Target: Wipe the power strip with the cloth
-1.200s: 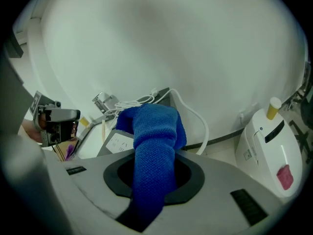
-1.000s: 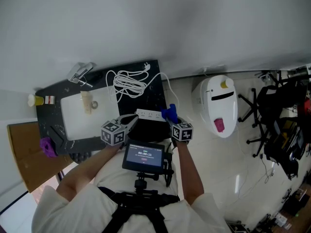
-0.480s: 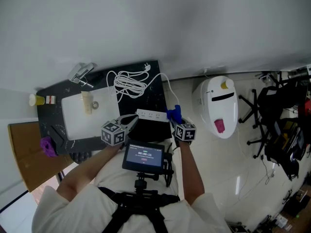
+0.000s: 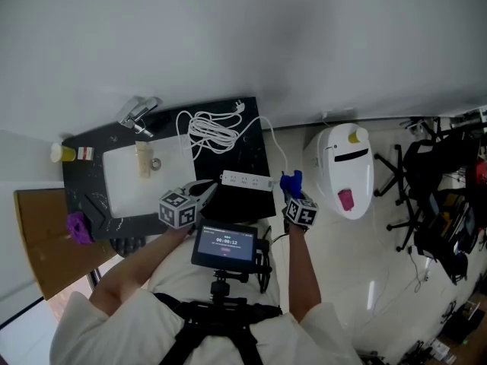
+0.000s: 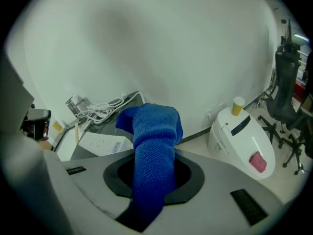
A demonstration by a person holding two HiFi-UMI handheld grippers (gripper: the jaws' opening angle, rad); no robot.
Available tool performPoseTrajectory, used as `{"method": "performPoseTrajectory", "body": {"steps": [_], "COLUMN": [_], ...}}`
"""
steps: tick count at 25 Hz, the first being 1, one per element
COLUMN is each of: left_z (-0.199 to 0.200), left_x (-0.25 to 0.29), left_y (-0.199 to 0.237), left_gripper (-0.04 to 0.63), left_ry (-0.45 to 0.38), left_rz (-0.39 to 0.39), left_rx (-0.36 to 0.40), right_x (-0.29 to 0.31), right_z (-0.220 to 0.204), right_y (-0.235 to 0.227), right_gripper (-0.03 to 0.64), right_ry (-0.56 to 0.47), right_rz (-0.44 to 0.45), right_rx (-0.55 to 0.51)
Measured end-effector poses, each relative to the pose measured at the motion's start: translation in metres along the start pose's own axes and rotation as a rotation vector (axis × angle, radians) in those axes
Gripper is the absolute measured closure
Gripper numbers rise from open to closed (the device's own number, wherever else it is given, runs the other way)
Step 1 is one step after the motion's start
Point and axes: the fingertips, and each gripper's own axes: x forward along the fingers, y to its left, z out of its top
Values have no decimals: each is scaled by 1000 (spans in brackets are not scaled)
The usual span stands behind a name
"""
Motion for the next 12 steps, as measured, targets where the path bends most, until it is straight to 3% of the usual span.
{"method": "performPoseTrajectory", "body": {"steps": [6,12], "left_z": [-11,-37], "left_x": [-35,-42], "left_y": [12,18], "left_gripper": [591,591], "left_ry": [8,82], "left_rz": [-29,-55], "left_rx": [-5,18], "right_x": [-36,-65], "right_z": [4,-3], "right_y": [29,70], "right_gripper": [528,528], "right_ry": [-108,-215], "right_rz": [-57,-60], "right_rx": [18,45]}}
